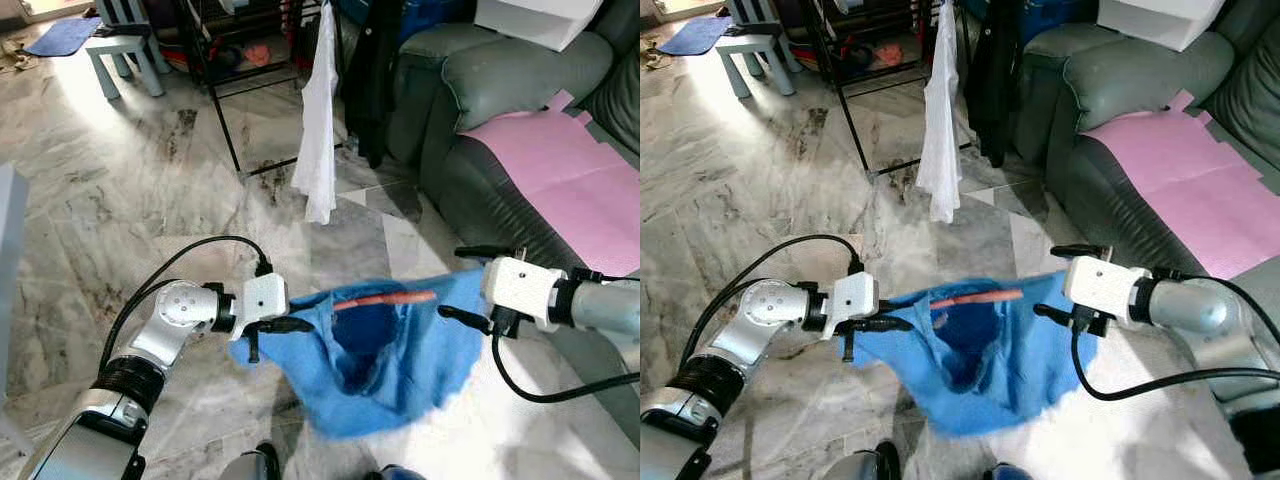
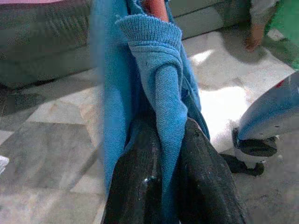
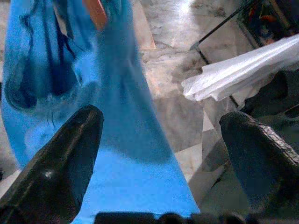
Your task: Hang hanger
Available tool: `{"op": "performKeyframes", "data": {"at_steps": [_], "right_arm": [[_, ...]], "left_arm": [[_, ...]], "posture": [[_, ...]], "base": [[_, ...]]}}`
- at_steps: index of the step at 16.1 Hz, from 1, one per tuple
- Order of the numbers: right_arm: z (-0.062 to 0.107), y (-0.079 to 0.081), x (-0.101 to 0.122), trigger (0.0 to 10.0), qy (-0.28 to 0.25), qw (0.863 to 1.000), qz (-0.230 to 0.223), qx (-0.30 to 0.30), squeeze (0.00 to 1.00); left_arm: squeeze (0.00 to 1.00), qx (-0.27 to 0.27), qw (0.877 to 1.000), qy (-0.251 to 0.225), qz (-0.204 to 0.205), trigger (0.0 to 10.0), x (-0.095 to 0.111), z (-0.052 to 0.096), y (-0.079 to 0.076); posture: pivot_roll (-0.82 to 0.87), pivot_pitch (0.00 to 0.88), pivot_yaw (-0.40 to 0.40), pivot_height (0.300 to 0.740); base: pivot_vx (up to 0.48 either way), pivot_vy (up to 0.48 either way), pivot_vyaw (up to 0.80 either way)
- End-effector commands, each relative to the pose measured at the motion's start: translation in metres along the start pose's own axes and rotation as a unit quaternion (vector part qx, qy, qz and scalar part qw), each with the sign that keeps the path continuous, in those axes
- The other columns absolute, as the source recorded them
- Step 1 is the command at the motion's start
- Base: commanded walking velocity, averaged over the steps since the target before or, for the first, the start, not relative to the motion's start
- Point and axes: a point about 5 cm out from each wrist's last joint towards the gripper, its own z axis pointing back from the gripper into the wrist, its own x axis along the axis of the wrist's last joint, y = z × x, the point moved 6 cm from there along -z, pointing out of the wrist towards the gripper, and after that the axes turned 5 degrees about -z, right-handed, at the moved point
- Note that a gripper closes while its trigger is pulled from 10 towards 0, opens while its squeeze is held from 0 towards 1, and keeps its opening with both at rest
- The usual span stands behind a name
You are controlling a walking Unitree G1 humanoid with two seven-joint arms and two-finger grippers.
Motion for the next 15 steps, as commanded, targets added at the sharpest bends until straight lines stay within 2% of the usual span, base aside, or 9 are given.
{"op": "performKeyframes", "data": {"at_steps": [1, 2, 3, 7, 8, 9, 15], "right_arm": [[-0.001, 0.004, -0.002, 10.0, 0.006, 1.000, 0.014, 0.019, 0.97], [-0.001, 0.006, -0.003, 10.0, 0.006, 0.999, 0.016, 0.030, 0.12], [-0.002, 0.008, -0.005, 10.0, 0.007, 0.999, 0.012, 0.037, 0.00], [-0.002, 0.012, -0.017, 10.0, 0.010, 0.999, -0.004, 0.050, 0.00], [-0.002, 0.014, -0.020, 8.2, 0.013, 0.998, -0.005, 0.056, 0.00], [-0.003, 0.013, -0.022, 0.0, 0.014, 0.998, -0.004, 0.056, 0.00], [-0.004, 0.016, -0.029, 0.0, 0.019, 0.998, 0.000, 0.059, 0.00]], "left_arm": [[0.00, -0.006, 1.000, -0.022, -0.019, 0.0, 0.011, 0.000, 0.001], [0.00, -0.011, 0.999, -0.025, -0.022, 0.0, 0.013, 0.000, 0.001], [0.00, -0.013, 0.999, -0.026, -0.026, 0.0, 0.014, 0.000, 0.002], [0.00, -0.018, 0.998, -0.048, -0.045, 0.0, 0.028, 0.000, 0.003], [0.00, -0.026, 0.997, -0.058, -0.054, 0.0, 0.033, -0.001, 0.000], [0.00, -0.033, 0.996, -0.064, -0.055, 0.0, 0.036, -0.002, -0.003], [0.00, -0.038, 0.994, -0.075, -0.066, 0.0, 0.045, -0.001, -0.005]], "posture": [[-0.11, 0.168, 0.019, 0.740], [-0.11, 0.168, 0.021, 0.740], [-0.11, 0.168, 0.021, 0.740], [-0.10, 0.170, 0.021, 0.740], [-0.10, 0.169, 0.021, 0.740], [-0.10, 0.169, 0.021, 0.740], [-0.10, 0.175, 0.020, 0.740]], "base": [[0.000, 0.000, 0.00], [0.000, 0.000, 0.00], [0.000, 0.000, 0.00], [0.000, 0.000, 0.00], [0.000, 0.000, 0.00], [0.000, 0.000, 0.00], [0.000, 0.000, 0.00]]}}
